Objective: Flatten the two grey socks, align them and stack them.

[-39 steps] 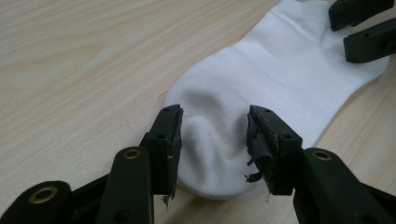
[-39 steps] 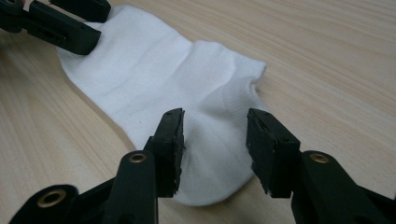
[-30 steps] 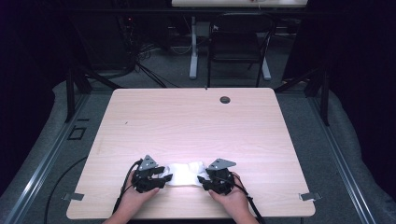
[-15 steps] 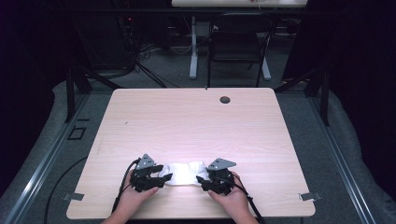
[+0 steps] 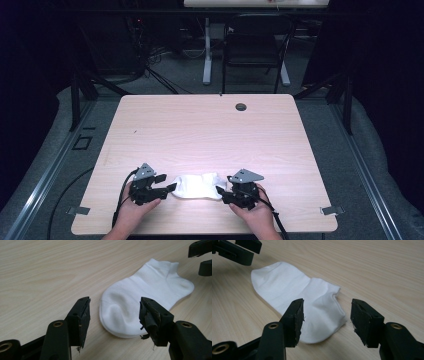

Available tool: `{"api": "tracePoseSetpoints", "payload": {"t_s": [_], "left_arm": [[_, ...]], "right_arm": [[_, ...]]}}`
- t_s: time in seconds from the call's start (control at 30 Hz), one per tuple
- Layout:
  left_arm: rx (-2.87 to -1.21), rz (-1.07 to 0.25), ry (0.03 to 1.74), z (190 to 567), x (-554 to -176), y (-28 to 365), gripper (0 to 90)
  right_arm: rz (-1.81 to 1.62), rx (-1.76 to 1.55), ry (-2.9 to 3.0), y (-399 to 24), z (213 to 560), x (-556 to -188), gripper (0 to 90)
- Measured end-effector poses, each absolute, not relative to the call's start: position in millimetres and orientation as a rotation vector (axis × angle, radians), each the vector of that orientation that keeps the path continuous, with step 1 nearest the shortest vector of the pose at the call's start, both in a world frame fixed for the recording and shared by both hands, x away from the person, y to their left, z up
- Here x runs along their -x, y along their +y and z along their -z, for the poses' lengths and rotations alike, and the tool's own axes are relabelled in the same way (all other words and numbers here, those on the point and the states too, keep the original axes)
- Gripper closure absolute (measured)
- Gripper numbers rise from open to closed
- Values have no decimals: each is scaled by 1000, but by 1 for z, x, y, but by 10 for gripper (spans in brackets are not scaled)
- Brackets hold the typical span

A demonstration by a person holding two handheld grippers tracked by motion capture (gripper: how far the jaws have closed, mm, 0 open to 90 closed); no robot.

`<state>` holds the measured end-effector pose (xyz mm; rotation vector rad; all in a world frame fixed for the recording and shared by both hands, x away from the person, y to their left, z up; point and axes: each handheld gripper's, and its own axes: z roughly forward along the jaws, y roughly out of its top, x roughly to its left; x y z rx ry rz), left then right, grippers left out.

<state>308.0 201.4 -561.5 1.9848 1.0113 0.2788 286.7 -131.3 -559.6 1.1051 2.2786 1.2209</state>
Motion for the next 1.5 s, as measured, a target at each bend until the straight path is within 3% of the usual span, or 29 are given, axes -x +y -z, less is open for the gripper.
{"api": "tracePoseSetpoints", "payload": {"t_s": [0.9,1.5], "left_arm": [[-1966,-382,1138,569,-324,231,417],[-1945,-338,1146,571,-327,232,404]], "right_arm": [[-1164,-1241,2205,-164,573,-299,439],[-1131,-1281,2184,-169,576,-304,436]]}}
